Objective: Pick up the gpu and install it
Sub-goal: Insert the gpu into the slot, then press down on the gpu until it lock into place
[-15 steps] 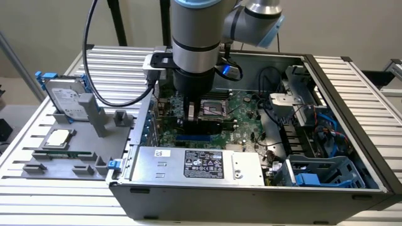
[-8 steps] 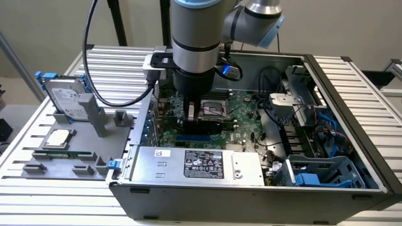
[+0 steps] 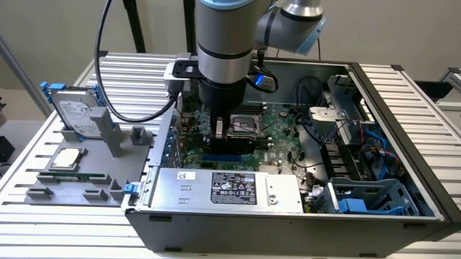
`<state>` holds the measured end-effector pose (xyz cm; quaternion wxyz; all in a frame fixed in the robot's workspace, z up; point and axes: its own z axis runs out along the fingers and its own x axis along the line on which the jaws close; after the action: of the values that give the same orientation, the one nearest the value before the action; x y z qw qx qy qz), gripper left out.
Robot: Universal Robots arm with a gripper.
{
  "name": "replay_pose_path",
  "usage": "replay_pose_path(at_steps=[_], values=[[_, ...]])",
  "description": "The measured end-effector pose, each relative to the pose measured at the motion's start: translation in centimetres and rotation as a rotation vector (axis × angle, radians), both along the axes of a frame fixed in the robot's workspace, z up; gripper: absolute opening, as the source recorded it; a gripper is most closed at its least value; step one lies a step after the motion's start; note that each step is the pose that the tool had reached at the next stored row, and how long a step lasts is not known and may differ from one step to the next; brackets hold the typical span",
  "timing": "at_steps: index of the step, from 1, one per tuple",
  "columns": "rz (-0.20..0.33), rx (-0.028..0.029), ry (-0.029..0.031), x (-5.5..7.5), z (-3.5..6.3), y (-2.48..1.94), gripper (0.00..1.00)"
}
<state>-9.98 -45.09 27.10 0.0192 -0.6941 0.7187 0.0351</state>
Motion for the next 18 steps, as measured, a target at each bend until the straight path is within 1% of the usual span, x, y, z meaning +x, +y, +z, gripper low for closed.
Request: replay_pose_path(at_steps=[10,18], values=[[-0.010,-0.0021,0.0001,0.15,-0.14,-0.01,0.00],[-0.020,-0.0079,0.0010,0.22,-0.34,-0.02,0.00]])
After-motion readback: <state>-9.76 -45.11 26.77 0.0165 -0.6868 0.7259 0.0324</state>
